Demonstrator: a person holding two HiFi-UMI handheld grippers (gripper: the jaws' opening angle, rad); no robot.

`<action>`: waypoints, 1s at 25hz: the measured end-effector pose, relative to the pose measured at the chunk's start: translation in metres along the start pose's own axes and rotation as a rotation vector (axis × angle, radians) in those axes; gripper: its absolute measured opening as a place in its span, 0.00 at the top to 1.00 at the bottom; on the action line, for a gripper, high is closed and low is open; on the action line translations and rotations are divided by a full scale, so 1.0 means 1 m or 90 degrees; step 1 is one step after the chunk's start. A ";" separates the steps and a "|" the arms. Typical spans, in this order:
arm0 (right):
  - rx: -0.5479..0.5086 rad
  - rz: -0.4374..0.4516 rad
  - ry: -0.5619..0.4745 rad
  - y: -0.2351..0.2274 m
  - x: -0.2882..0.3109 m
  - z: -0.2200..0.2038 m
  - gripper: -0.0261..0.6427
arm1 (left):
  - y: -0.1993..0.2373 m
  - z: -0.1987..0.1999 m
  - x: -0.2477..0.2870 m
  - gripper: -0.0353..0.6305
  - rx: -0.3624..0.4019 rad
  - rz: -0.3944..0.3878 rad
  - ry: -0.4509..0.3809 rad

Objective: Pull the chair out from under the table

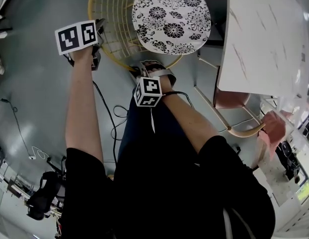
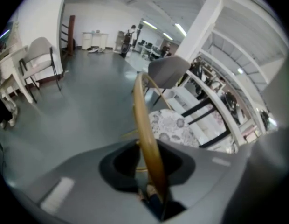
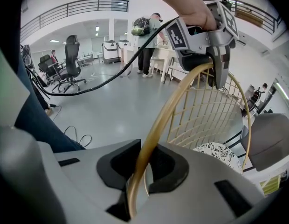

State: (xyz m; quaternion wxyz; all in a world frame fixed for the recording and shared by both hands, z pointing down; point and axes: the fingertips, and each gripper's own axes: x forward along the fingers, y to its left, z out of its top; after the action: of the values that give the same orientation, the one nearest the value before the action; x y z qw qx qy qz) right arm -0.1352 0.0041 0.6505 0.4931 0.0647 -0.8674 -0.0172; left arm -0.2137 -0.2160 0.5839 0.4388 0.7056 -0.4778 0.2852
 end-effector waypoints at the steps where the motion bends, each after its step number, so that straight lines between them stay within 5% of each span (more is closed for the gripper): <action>1: -0.001 0.003 -0.002 0.000 -0.001 -0.001 0.91 | 0.000 -0.001 0.000 0.81 -0.004 0.003 -0.001; 12: -0.028 0.040 -0.036 0.003 -0.008 -0.021 0.91 | -0.003 -0.014 0.001 0.82 -0.030 0.055 -0.002; 25: -0.046 0.075 -0.080 0.003 -0.027 -0.012 0.91 | -0.013 -0.003 -0.017 0.83 -0.004 0.115 0.017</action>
State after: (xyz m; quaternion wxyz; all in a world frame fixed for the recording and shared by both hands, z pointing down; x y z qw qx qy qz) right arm -0.1117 0.0111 0.6339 0.4401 -0.0052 -0.8976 -0.0237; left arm -0.2082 -0.2043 0.5669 0.4196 0.6545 -0.5344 0.3318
